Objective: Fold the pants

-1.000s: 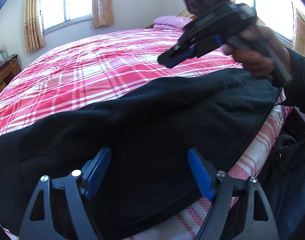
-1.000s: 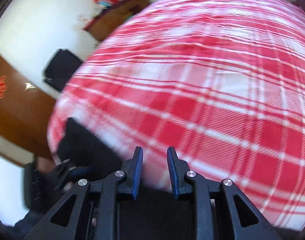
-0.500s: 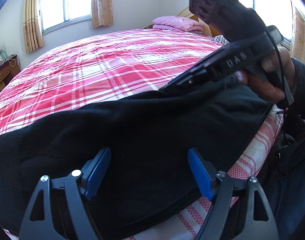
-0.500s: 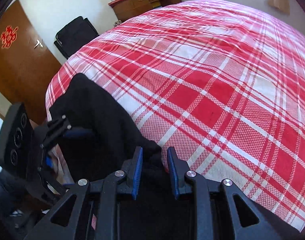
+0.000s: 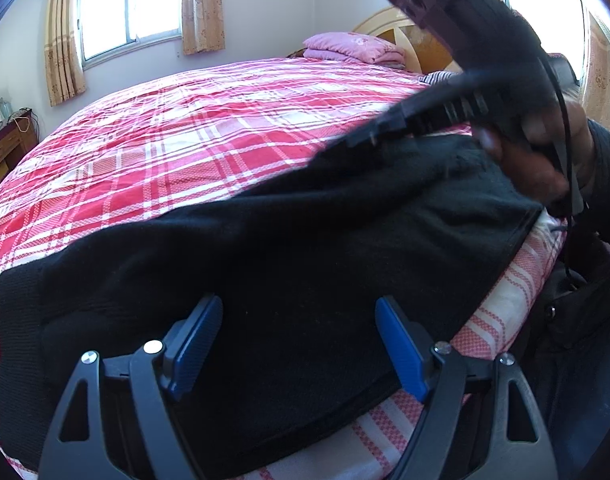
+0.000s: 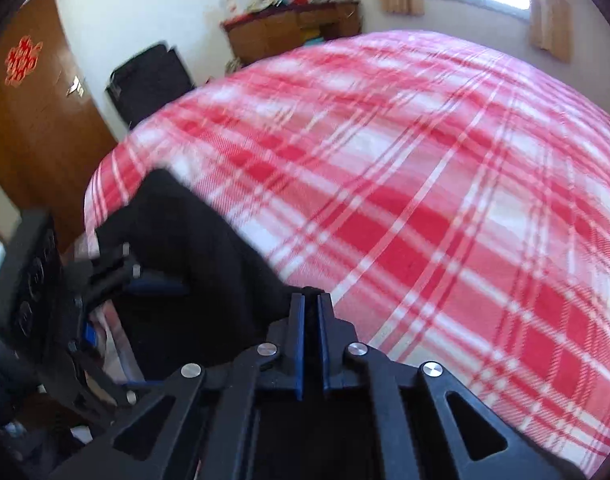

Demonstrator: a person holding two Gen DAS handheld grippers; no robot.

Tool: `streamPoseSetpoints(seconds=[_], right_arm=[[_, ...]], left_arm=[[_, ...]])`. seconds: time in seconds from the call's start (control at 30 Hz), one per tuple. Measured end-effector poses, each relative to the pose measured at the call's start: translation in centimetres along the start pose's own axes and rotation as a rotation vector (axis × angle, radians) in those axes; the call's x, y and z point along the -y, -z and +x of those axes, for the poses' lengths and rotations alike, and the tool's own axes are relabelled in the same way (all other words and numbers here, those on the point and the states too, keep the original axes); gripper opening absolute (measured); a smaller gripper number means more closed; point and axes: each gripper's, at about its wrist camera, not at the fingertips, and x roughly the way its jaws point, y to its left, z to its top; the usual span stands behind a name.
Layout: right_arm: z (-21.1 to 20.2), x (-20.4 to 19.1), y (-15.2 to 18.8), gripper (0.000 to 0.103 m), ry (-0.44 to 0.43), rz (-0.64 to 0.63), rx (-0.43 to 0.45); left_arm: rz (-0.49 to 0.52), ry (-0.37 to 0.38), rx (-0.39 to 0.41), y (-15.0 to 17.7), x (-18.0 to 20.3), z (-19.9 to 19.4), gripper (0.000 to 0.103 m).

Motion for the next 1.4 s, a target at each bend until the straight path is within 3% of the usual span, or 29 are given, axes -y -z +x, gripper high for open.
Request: streamPoseSetpoints(seconds=[0.1,0.13,0.23,0.47,0.53,0.6,0.67,0.87,0.97,1.13,1.27,1.4], right_arm=[[-0.8,1.5,-1.8,0.0,0.024,0.057,0.022],[-0.5,1.9,-2.3,0.0,0.079,0.058,0.025],[1.2,3.5,-2.8,0.0,0.125,0.094,-0.016],[1.3,4.8,-2.1,0.002,-0.046,0.193,-0.039],[1.1,4.1,-2.2,0.008,-0.061,0.183,-0.035],[1.3,3.5,-2.3,0.021,-0.068,0.18,-0.047],[1.9,3.5,-2.2,0.022,-0.092,0.199,-0.059],[4.0,3.5,-1.4,0.022,-0.089,0.222,-0.113],[4.0,3.8,-1.2,0.008,-0.139,0.252,-0.114],[2.2,2.9,-2.0,0.005,-0.1,0.222,-0.05],[3.4,3.3,-2.0,0.004,-0.002,0.194,-0.083],[3.9,3.8,-1.3,0.006,-0.02,0.171,-0.086]], left_arm=[[0.043,0.005,-0.017,0.3,0.3,0.1,0.082],[0.064,-0.002,-0.024,0.4,0.5,0.2,0.084],[0.071,0.003,-0.03,0.4,0.6,0.2,0.084],[0.084,0.016,-0.029,0.5,0.7,0.1,0.085],[0.095,0.019,-0.034,0.6,0.7,0.0,0.085],[0.103,0.024,-0.039,0.7,0.8,-0.1,0.085],[0.109,0.026,-0.045,0.8,0.9,-0.1,0.085],[0.114,0.045,-0.045,1.0,0.9,-0.2,0.086],[0.114,0.053,-0.041,1.1,0.9,-0.2,0.086],[0.125,0.059,-0.037,1.3,1.1,-0.5,0.086],[0.124,0.061,-0.03,1.6,1.0,-0.7,0.088],[0.095,0.06,-0.03,1.1,1.0,-1.1,0.088]])
